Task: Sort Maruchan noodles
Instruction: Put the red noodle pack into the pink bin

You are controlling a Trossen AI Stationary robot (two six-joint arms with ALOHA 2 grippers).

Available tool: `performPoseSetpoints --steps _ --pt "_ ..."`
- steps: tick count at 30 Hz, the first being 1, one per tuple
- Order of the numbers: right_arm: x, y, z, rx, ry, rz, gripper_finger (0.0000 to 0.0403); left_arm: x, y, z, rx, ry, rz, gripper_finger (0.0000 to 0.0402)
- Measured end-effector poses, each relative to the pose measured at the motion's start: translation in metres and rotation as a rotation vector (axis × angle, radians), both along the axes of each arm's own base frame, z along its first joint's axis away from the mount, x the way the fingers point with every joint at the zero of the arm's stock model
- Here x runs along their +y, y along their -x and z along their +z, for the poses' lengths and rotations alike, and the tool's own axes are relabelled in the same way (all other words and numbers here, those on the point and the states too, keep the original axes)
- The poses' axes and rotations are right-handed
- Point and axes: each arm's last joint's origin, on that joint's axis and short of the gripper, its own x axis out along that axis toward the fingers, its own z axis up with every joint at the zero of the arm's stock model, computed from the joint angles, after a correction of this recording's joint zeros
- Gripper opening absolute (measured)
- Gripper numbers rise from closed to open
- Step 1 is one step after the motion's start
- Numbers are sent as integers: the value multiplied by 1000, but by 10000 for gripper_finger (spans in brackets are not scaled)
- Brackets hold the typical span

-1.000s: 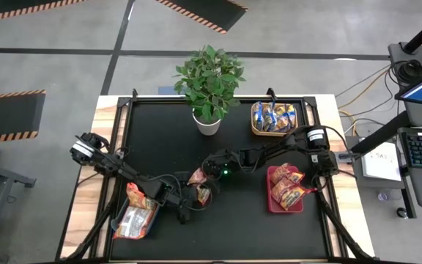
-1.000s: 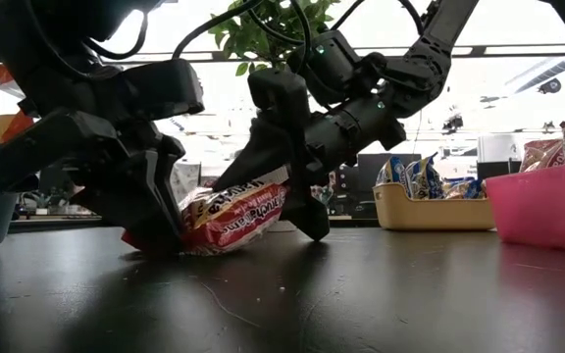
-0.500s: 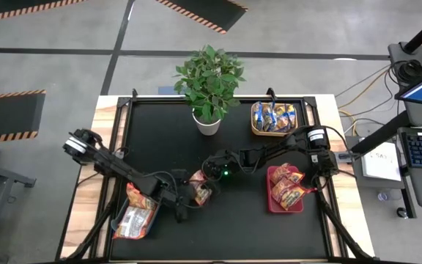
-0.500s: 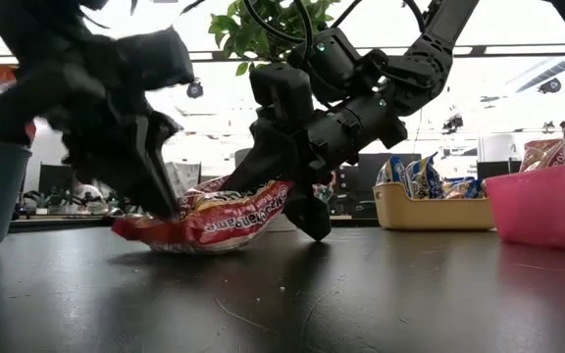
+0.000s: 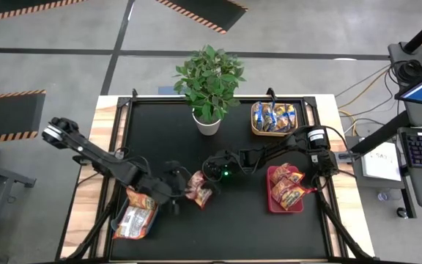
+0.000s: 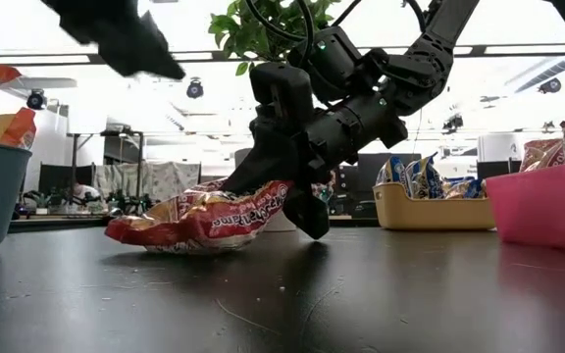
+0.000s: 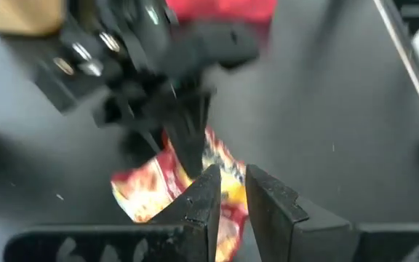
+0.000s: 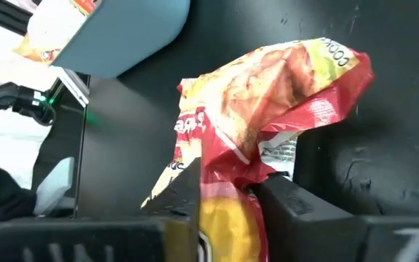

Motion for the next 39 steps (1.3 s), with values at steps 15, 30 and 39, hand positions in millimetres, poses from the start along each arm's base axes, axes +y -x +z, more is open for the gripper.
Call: performPoseSetpoints --steps 15,30,39 --pt "0 2 14 -41 29 22 29 0 9 21 -122 -38 25 50" --pt "35 83 136 -45 416 215 24 -1 9 22 -143 -61 51 50" --pt "87 204 183 188 627 53 24 -1 8 23 -156 -62 56 50"
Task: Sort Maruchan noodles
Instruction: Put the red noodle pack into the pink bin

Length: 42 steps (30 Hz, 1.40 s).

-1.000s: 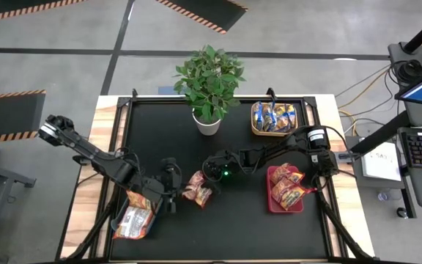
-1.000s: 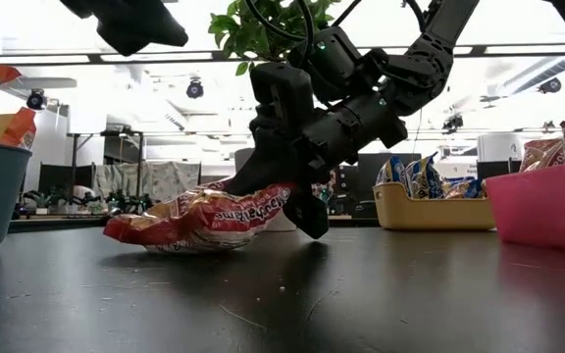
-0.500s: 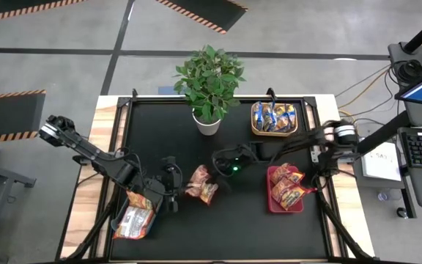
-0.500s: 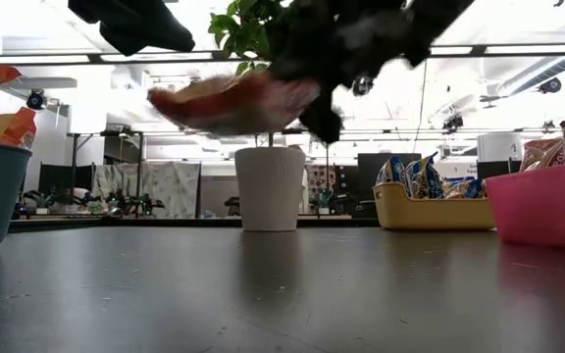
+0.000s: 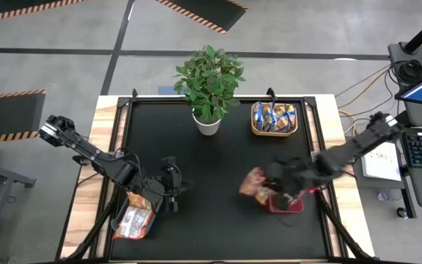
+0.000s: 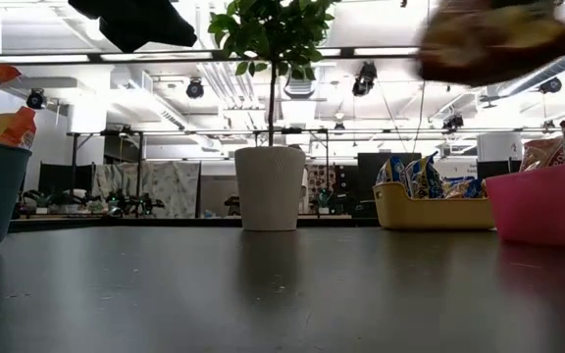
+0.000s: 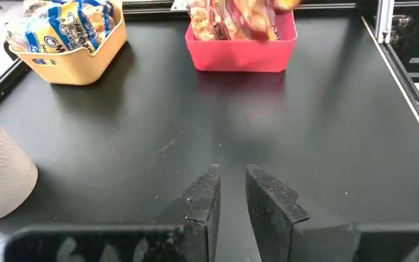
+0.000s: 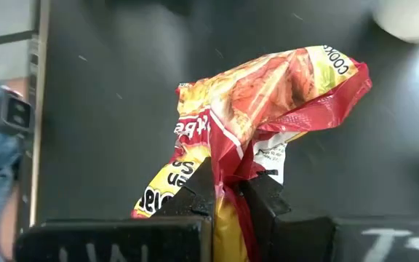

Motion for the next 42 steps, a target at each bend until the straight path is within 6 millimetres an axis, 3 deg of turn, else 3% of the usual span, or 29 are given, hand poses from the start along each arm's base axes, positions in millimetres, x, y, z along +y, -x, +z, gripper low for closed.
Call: performPoseSetpoints --steps 5,12,26,32,42 --pt "18 49 0 78 -6 -107 24 -1 -1 2 -20 8 -1 50" --pt "33 71 -25 292 129 -232 23 -1 -2 4 -43 22 -1 50" --pt "48 63 -51 491 220 -243 36 -2 -3 5 -51 27 -2 50" --pt "51 61 -53 473 198 -237 45 -2 -3 5 -51 27 -2 50" --pt "56 57 -43 440 134 -251 100 -2 -3 4 -50 26 -3 50"
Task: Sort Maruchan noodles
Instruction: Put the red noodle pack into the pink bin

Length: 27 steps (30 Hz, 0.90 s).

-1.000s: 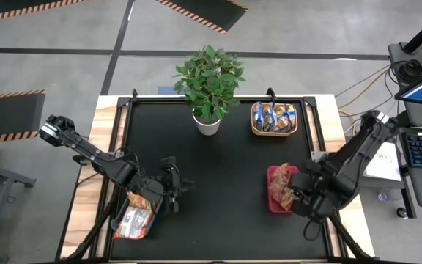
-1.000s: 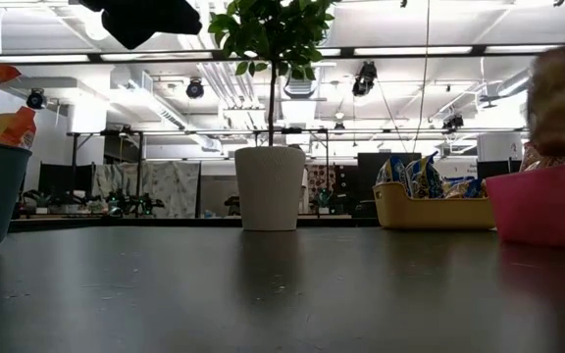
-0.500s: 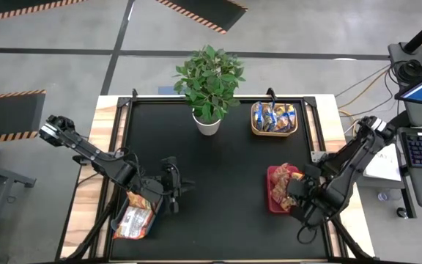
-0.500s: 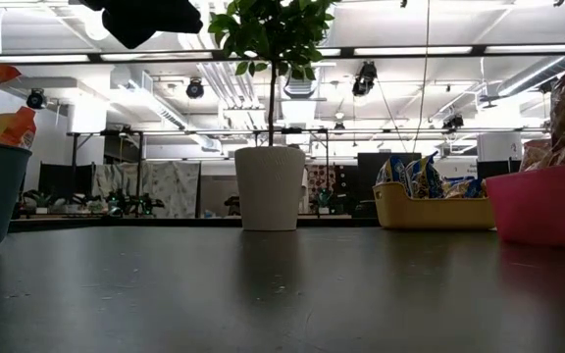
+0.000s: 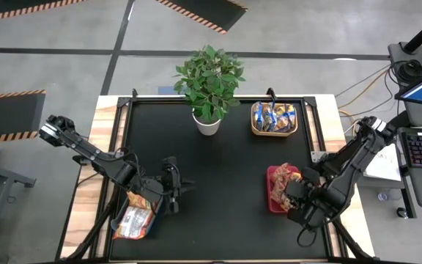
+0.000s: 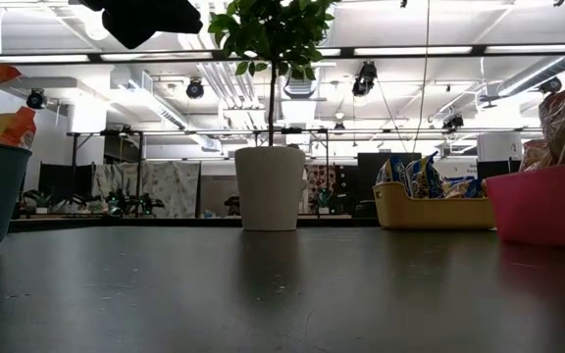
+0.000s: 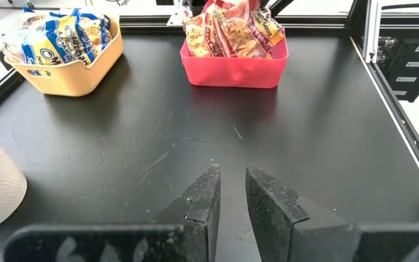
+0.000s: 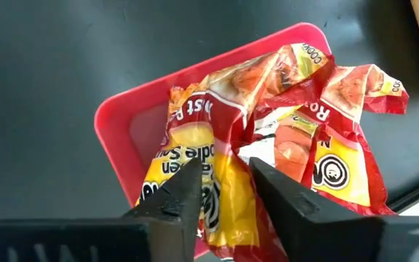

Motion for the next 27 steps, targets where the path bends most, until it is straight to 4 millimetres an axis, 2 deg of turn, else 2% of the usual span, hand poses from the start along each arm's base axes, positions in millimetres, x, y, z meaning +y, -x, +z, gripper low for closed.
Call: performPoseSetpoints --steps 4,7,15,18,24,27 --pt "0 0 1 3 -4 10 120 0 0 0 0 0 0 50" --pt "1 -1 2 -2 -9 23 117 0 0 0 0 0 0 50" --pt "14 -14 -19 6 14 98 45 0 0 0 0 0 1 50" --pt "19 -18 -30 43 54 127 34 0 0 0 0 0 1 50" --pt "24 -23 -43 109 65 134 60 0 0 0 0 0 1 50" --pt "22 -24 -41 115 46 110 83 0 0 0 0 0 1 50"
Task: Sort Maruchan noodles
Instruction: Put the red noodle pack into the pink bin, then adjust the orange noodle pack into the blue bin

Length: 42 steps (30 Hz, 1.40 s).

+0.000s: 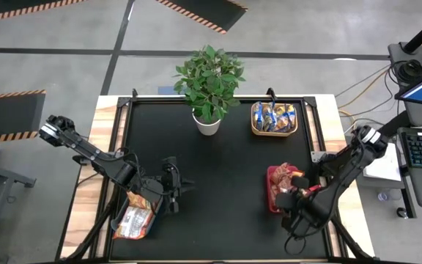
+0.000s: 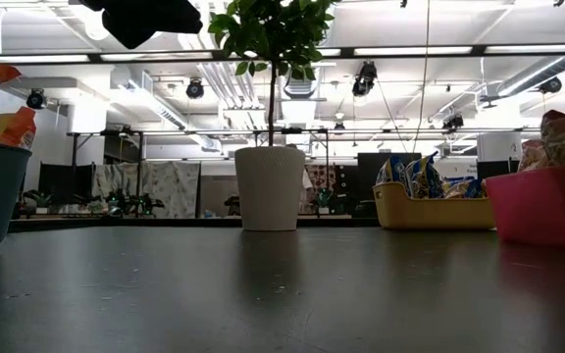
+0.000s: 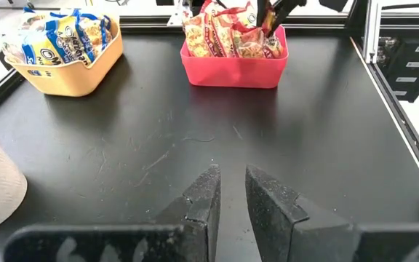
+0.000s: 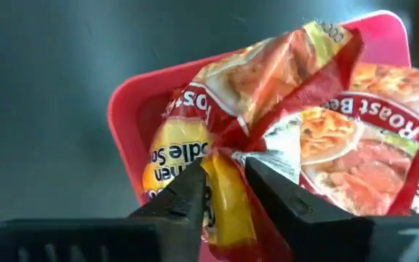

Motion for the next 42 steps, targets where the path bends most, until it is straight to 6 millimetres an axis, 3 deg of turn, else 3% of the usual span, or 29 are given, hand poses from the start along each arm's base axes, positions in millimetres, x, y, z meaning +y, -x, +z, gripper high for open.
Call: performPoseSetpoints --steps 9,13,16,21,26,30,33,37,42 --pt "-21 14 30 -25 -92 -90 157 0 3 5 29 45 -56 50" --pt "-34 22 49 -161 -85 -98 181 -4 8 26 217 211 -110 48" --pt "-45 24 63 -364 27 -69 191 -12 14 38 421 298 -68 46" --pt "-55 21 77 -672 271 -57 193 -45 28 39 859 385 -114 45" --pt "-51 15 78 -771 404 -13 194 -93 45 20 1158 450 -135 45" --pt "-46 10 74 -774 442 12 194 -121 56 11 1245 427 -15 46" --pt "-43 7 70 -767 454 22 194 -135 59 16 1263 419 34 56" --pt "-40 4 67 -763 458 25 194 -144 63 29 1184 315 111 79" --pt "-37 1 63 -747 465 34 194 -163 65 26 1096 174 80 119"
